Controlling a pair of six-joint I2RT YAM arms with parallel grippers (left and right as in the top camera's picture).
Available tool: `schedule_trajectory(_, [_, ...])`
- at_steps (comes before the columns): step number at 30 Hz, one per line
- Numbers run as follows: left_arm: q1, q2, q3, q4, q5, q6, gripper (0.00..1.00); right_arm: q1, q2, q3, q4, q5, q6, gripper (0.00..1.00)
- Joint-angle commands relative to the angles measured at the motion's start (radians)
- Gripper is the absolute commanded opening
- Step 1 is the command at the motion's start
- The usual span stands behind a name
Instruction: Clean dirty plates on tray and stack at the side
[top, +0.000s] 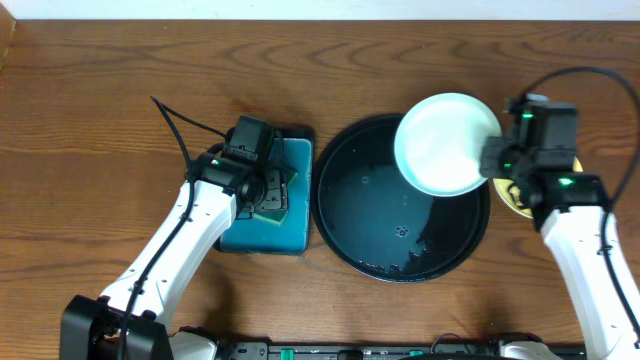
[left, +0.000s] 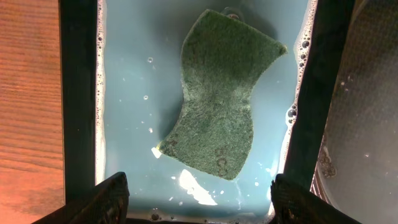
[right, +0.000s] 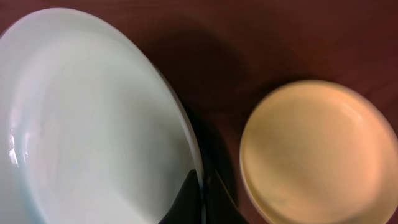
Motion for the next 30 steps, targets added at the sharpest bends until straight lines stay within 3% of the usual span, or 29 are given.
schedule_trajectory(1, [0.002,0.011,-0.009,-0.003,-0.005,-0.005,0.74,0.131,-0.008,0.017,0.019,0.308,-0.133,0.01])
schedule_trajectory(11, [0.002,0.011,-0.009,-0.003,-0.005,-0.005,0.74,0.426,0.005,0.017,0.067,0.878,-0.289,0.01])
schedule_trajectory(14, [0.002,0.011,-0.009,-0.003,-0.005,-0.005,0.74,0.49,0.006,0.017,0.084,0.958,-0.354,0.01])
schedule_trajectory(18, [0.002,0.011,-0.009,-0.003,-0.005,-0.005,0.74,0.583,0.006,0.017,0.106,1.009,-0.559,0.01])
schedule_trajectory(21, [0.002,0.011,-0.009,-0.003,-0.005,-0.005,0.74,0.634,0.006,0.017,0.164,1.162,-0.565,0.01])
schedule_trajectory(25, [0.002,0.011,-0.009,-0.003,-0.005,-0.005,0.74,0.695,0.006,0.017,0.227,1.194,-0.668,0.01])
schedule_trajectory(30, [0.002,0.011,-0.009,-0.003,-0.005,-0.005,0.74,0.719,0.006,0.017,0.304,1.24,-0.686,0.01])
